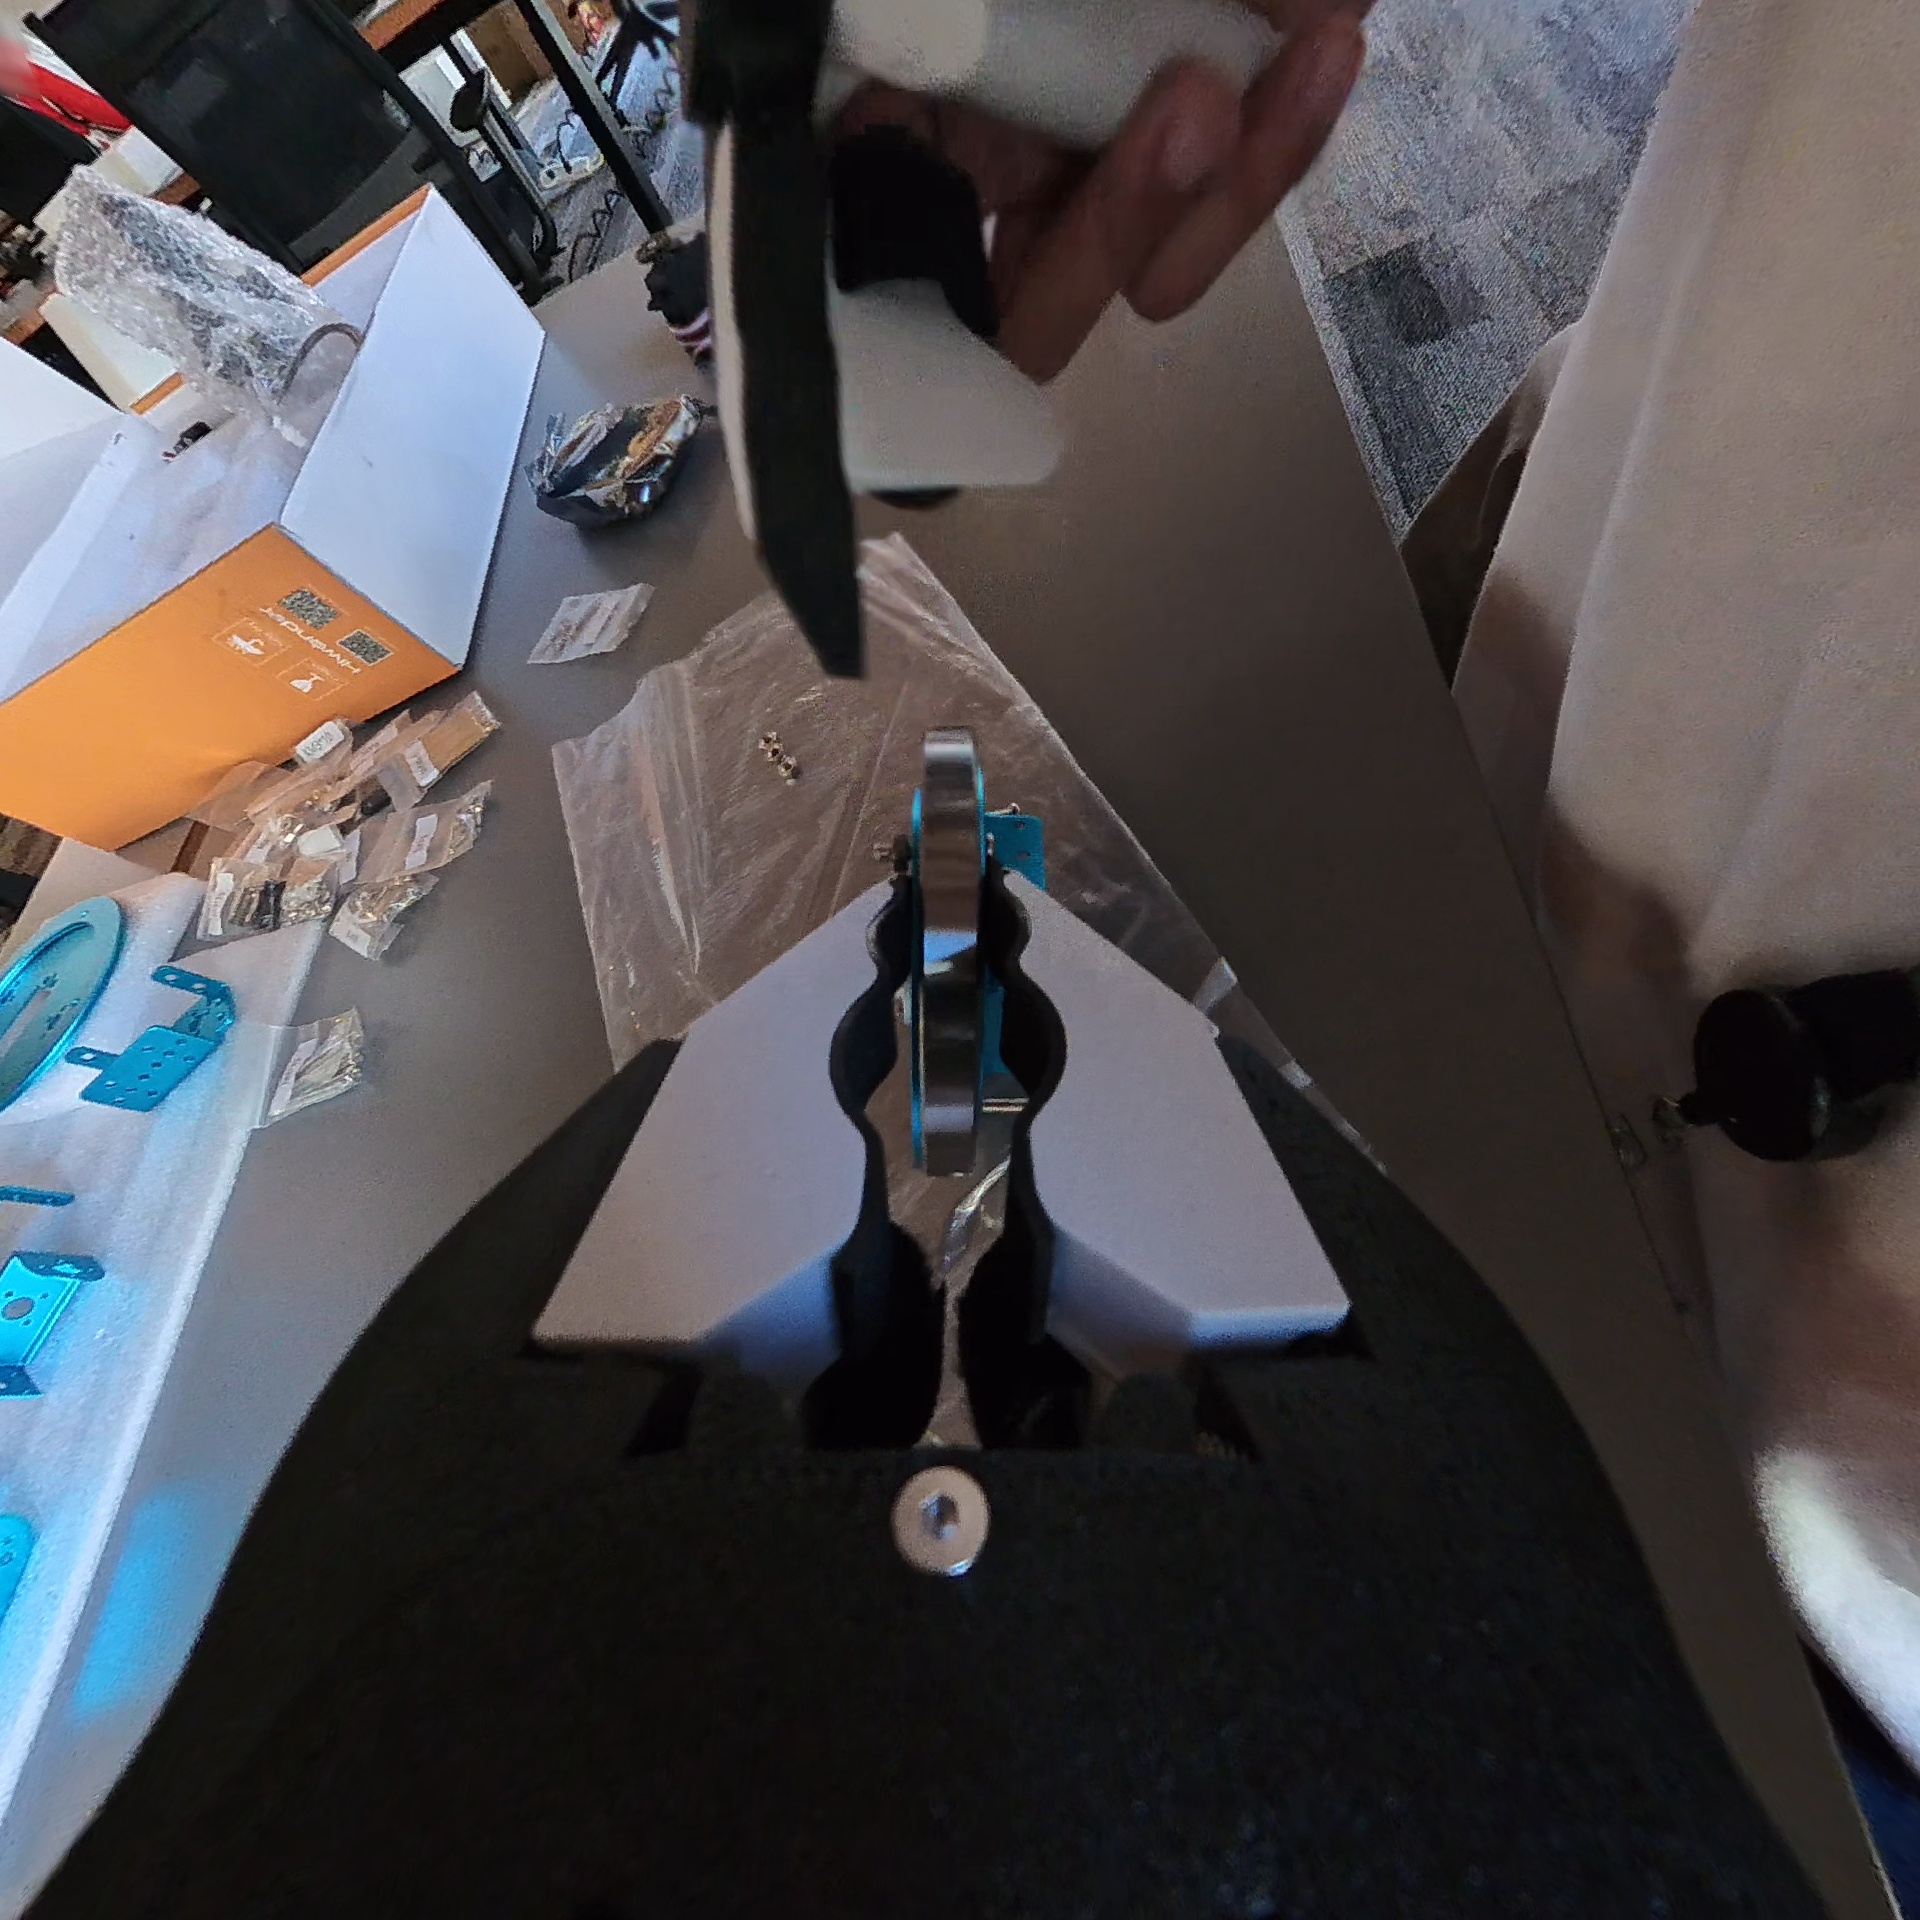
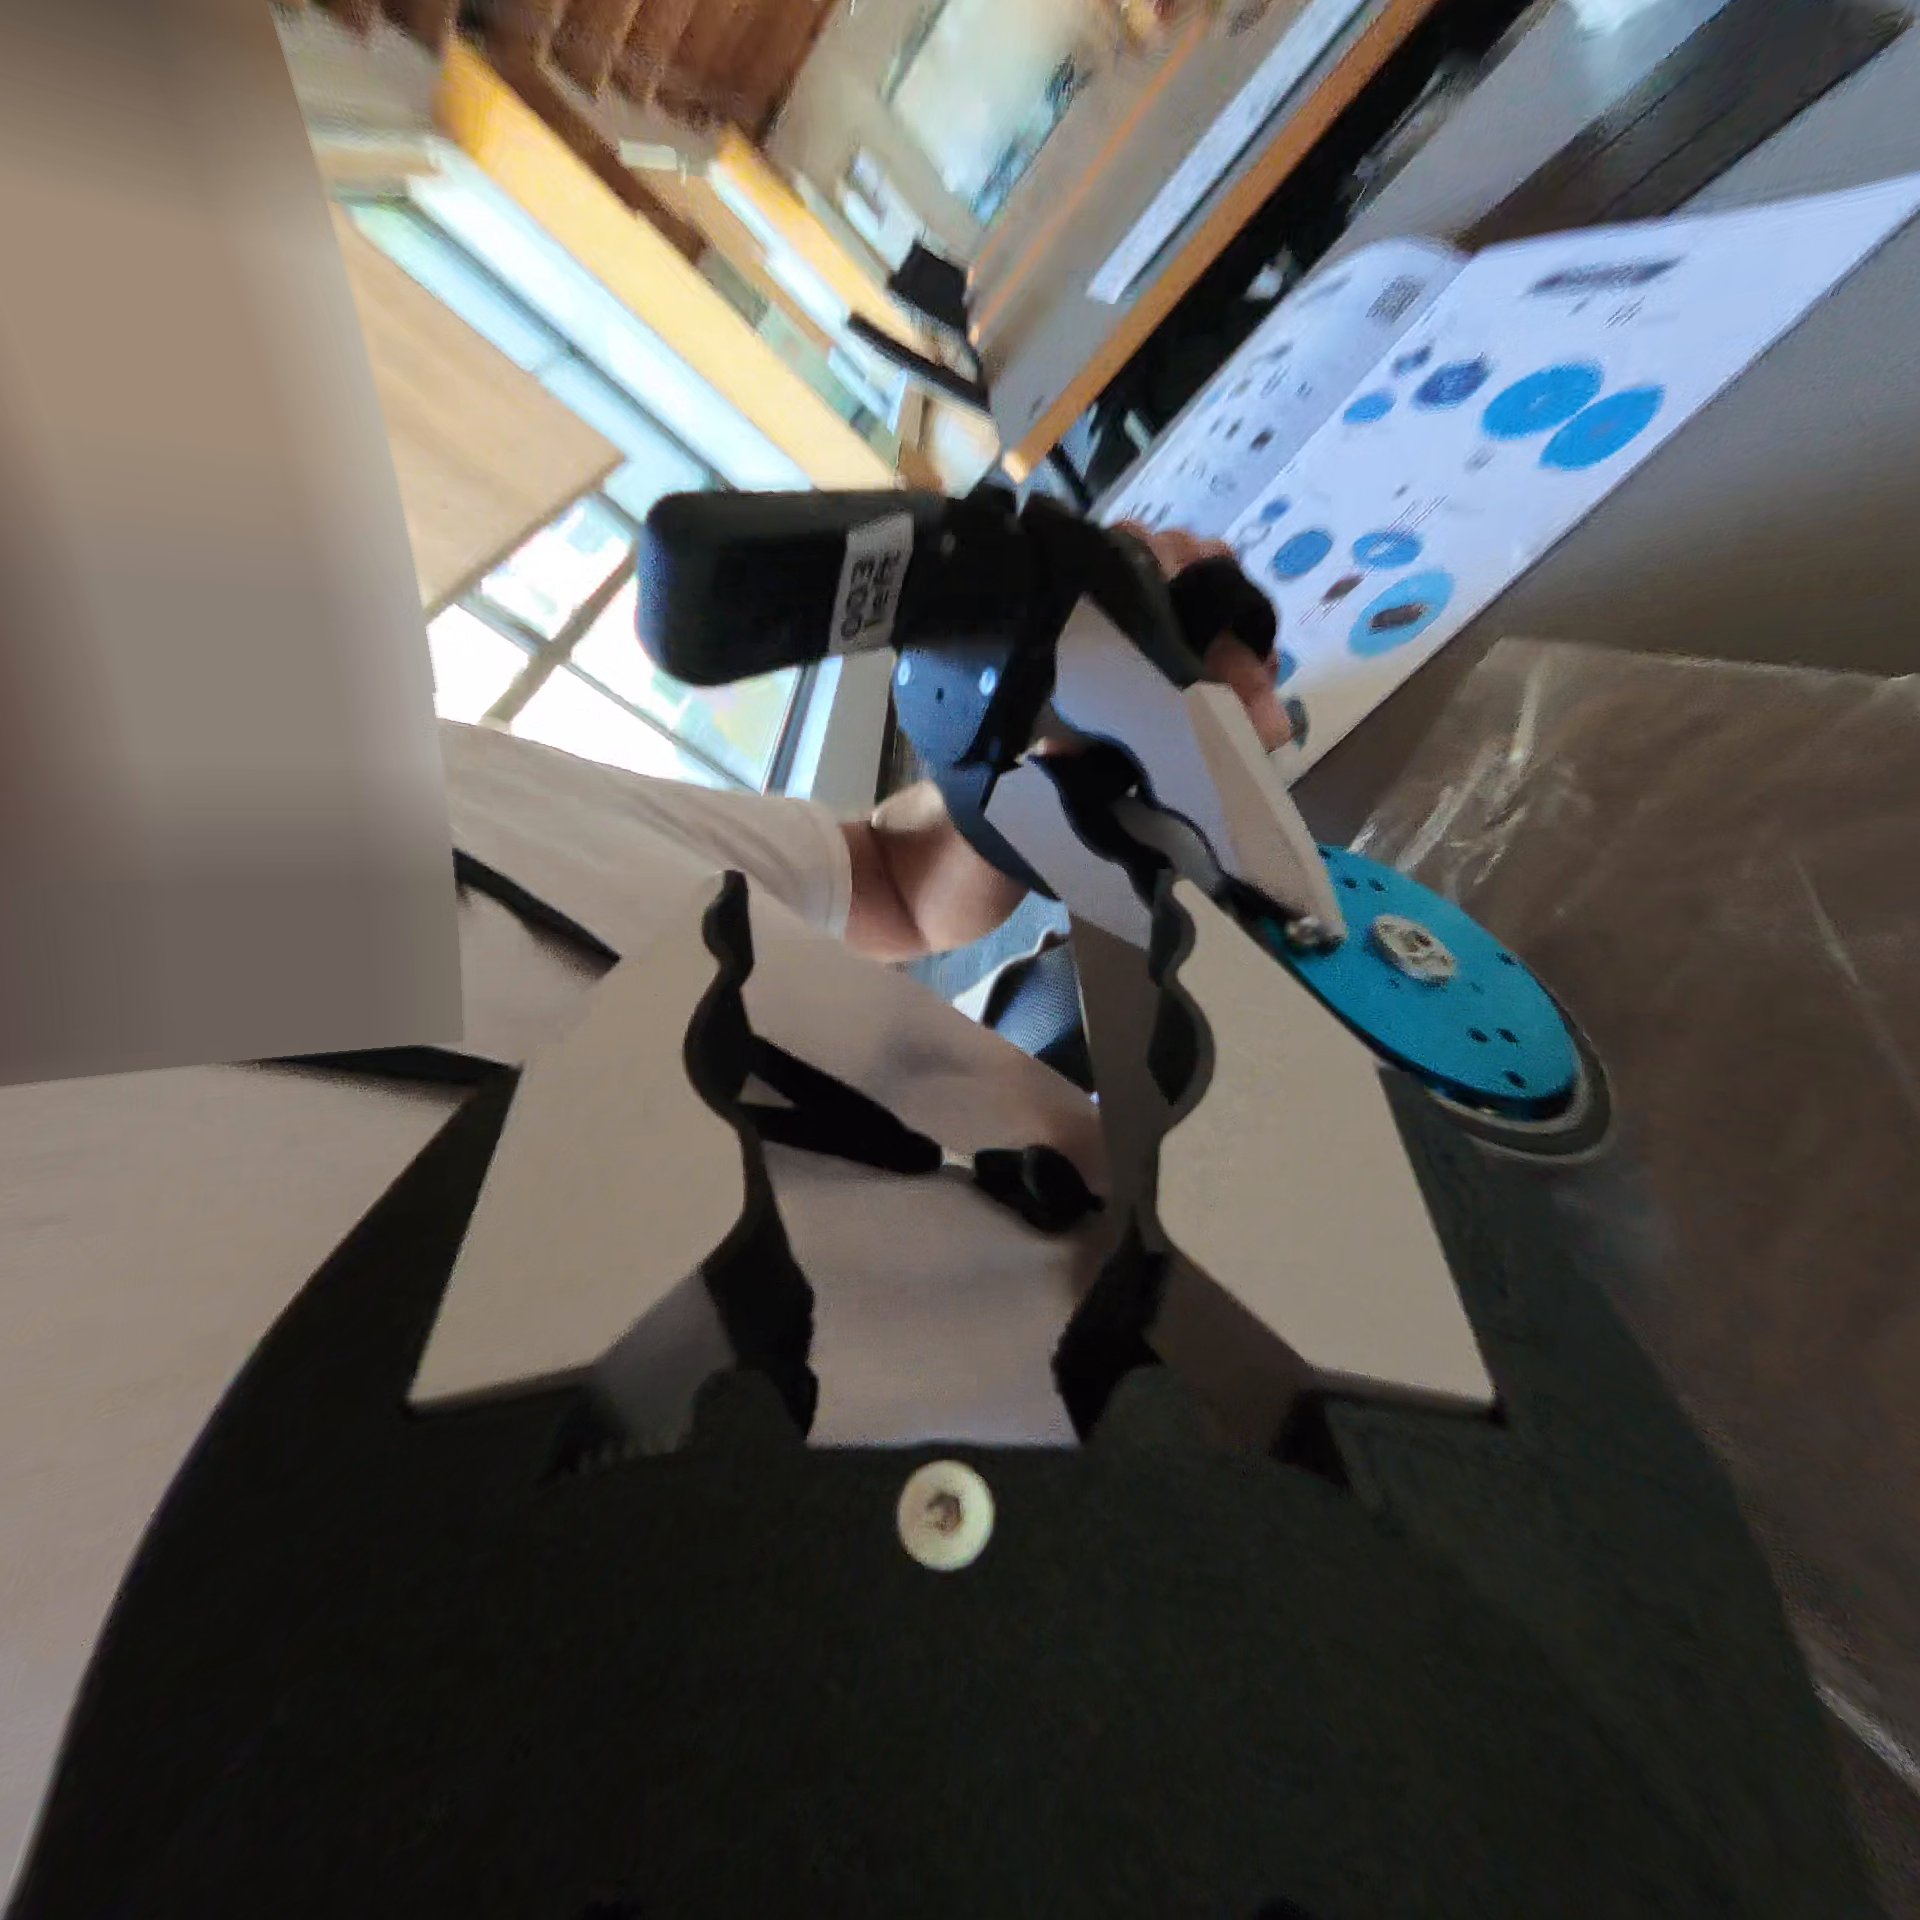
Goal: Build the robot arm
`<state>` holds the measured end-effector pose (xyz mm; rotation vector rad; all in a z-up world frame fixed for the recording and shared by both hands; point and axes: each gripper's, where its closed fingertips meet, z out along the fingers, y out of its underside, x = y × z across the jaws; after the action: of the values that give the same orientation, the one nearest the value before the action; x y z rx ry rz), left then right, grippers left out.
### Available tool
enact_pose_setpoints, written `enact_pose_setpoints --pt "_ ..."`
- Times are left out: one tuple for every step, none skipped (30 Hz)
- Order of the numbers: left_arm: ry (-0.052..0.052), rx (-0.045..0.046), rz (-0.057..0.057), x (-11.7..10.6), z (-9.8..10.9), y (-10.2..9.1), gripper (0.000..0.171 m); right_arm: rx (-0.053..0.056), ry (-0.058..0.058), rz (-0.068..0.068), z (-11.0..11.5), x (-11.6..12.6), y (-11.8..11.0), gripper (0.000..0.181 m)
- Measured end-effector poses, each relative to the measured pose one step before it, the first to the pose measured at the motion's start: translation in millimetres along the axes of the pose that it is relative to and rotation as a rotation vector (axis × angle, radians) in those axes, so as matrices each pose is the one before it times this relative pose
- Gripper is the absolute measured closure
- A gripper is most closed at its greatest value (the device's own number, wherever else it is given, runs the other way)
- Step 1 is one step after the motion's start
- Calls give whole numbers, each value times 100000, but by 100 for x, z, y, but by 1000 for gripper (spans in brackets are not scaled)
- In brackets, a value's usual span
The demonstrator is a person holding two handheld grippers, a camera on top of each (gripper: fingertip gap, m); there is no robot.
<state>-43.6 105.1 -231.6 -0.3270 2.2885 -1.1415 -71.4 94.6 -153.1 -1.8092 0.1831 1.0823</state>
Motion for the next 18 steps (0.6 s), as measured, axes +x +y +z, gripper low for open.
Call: enact_pose_setpoints --pt "31 -56 -147 -39 -10 11 159 99 4524 -1361 -545 774 -122 104" --pt "-29 -85 -96 -17 -16 2 159 -3866 9277 -4652 -429 1596 525 101" --pt "136 59 -268 9 -2 -3 159 -4071 8573 -5861 -258 1587 672 101" --pt "157 172 -565 -17 -13 -10 159 -2861 4466 -6146 -59 1082 629 104" --pt "98 290 -909 -73 -38 0 159 -2086 2012 -6185 77 831 632 108" --pt "61 398 -1382 -125 -75 7 159 -1436 2138 -7029 177 969 690 110" --pt "-16 565 -1509 -155 -121 13 159 -1771 1443 -8099 315 848 929 110" --pt "-164 977 -1180 -175 -161 -20 159 -1927 -2557 -8273 442 45 1001 110" --pt "-419 1222 -1150 -214 -196 -67 159 -106 -1339 -6276 382 50 607 114" --pt "-464 1280 -1245 -266 -228 -115 159 948 2892 -4694 267 728 381 120" --pt "-313 1369 -1325 -265 -272 -184 159 1229 41 -3033 272 265 164 119" --pt "-788 1329 -1136 -310 -296 -258 159 526 -1918 731 138 -92 -90 122" --pt "-1402 1554 -704 -315 -327 -347 159 2123 -606 501 31 163 -415 123" --pt "-834 1928 -1183 -240 -355 -382 159 2888 -34 -904 9 189 -551 120" --pt "309 2752 -2707 -158 -364 -439 159 3190 -618 -2406 -4 -11 -627 119" --pt "800 3573 -4116 -171 -344 -478 159 2444 358 -1730 37 163 -599 121" --pt "597 4044 -4812 -245 -323 -480 159 1587 -151 -892 115 198 -549 121" --pt "411 3980 -4717 -268 -298 -431 159 2706 -2303 -542 166 -118 -698 121"
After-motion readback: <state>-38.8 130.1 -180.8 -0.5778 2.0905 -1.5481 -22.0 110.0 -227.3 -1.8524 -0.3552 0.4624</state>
